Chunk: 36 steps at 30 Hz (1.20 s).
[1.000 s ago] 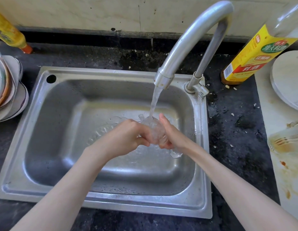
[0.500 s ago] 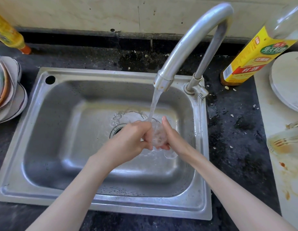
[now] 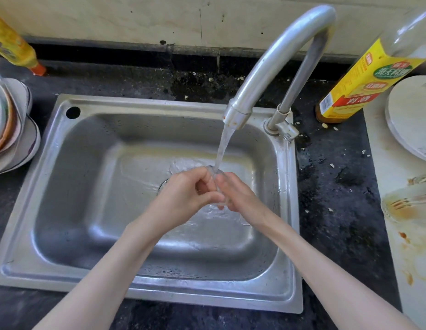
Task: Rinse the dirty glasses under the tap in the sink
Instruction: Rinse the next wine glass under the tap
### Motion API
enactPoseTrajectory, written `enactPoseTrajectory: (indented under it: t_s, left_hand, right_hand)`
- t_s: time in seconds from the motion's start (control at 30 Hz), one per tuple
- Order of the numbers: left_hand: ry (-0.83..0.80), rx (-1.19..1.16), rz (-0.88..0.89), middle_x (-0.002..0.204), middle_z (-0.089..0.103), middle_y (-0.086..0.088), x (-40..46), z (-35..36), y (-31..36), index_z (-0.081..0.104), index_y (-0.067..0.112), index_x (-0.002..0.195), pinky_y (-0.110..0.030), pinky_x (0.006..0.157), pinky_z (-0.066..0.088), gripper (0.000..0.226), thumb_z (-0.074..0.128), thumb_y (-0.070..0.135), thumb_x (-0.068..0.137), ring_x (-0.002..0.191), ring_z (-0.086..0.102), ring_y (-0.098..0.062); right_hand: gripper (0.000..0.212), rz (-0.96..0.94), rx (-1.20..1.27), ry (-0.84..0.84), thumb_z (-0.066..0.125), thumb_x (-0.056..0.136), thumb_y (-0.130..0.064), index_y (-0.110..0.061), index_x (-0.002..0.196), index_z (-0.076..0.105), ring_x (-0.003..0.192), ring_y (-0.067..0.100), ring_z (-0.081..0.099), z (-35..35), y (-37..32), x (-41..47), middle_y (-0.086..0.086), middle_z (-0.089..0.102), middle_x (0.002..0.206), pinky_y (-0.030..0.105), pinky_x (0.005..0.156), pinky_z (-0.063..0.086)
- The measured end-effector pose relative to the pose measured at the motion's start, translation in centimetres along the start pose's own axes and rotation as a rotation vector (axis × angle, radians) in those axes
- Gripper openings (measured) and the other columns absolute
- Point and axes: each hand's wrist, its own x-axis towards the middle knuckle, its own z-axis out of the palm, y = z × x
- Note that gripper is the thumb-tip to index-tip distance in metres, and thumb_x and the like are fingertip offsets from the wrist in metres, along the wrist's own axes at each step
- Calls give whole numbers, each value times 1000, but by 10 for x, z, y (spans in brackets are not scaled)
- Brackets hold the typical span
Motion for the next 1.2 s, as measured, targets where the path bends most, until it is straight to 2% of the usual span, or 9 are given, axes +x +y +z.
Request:
enactPoseTrajectory:
  t_s: [0.1,0.17,0.27,0.4,0.57,0.63,0.83,1.03,1.2]
  left_hand:
    - [-356,141,95,82,64,26,-1,-6,1,72,23,89,-6,76,39,16,69,9,82,81,56,12]
    - [-436,270,127,94,69,11,2,-7,-4,73,24,98,-17,84,45,30,63,1,83,90,61,-4]
    - [-330,301,78,76,64,10,4,-7,-5,75,25,90,-9,70,43,34,61,-6,82,73,60,-1]
    - [-110,124,41,70,55,16,1,-4,-7,51,28,67,-7,63,37,34,73,4,76,68,52,11]
    - [-251,349,242,84,51,20,-1,-8,-9,71,21,88,-22,77,37,17,72,8,77,80,49,-5]
    - [-294,373,237,82,58,15,0,-10,-9,75,22,87,-24,77,40,18,72,8,77,80,54,-8]
    - [-45,92,31,66,63,21,-3,-6,-11,70,22,71,-2,67,35,16,75,6,74,71,55,12]
    - [-336,171,19,82,71,11,-5,-12,-15,76,18,87,-10,77,44,15,72,7,78,80,60,6]
    - [-147,83,41,70,68,15,-8,-5,-7,71,27,69,-6,65,37,13,76,16,75,69,56,9]
  right_hand:
    - [58,104,56,-6,22,98,-54,-18,87,66,41,3,40,-3,-1,7,-6,52,53,15,41,30]
    - [65,168,56,-67,17,99,-52,-7,81,61,37,5,32,-9,-2,9,-3,42,45,18,40,25]
    - [70,159,46,-130,16,97,-57,-2,88,59,39,3,36,-13,0,5,-4,43,47,14,42,30]
    - [55,28,-26,-12,44,83,-62,-19,117,51,71,-2,54,-10,-1,-2,-12,56,88,14,62,40]
    - [69,159,12,-77,19,98,-52,0,87,63,37,4,33,-10,-9,4,-4,46,48,17,39,23]
    - [65,219,31,-165,12,99,-51,-15,68,56,34,3,31,-11,-10,4,-7,43,43,18,39,21]
    - [39,94,-33,-36,40,92,-47,-20,119,47,70,-5,52,-9,-1,-3,-11,54,92,17,68,41]
    - [63,237,-15,-81,25,96,-52,0,109,56,38,6,40,-6,-3,0,-3,55,51,12,36,28]
    - [55,135,-91,-136,12,97,-55,-26,94,59,53,0,47,-9,-3,0,-18,59,62,17,52,34]
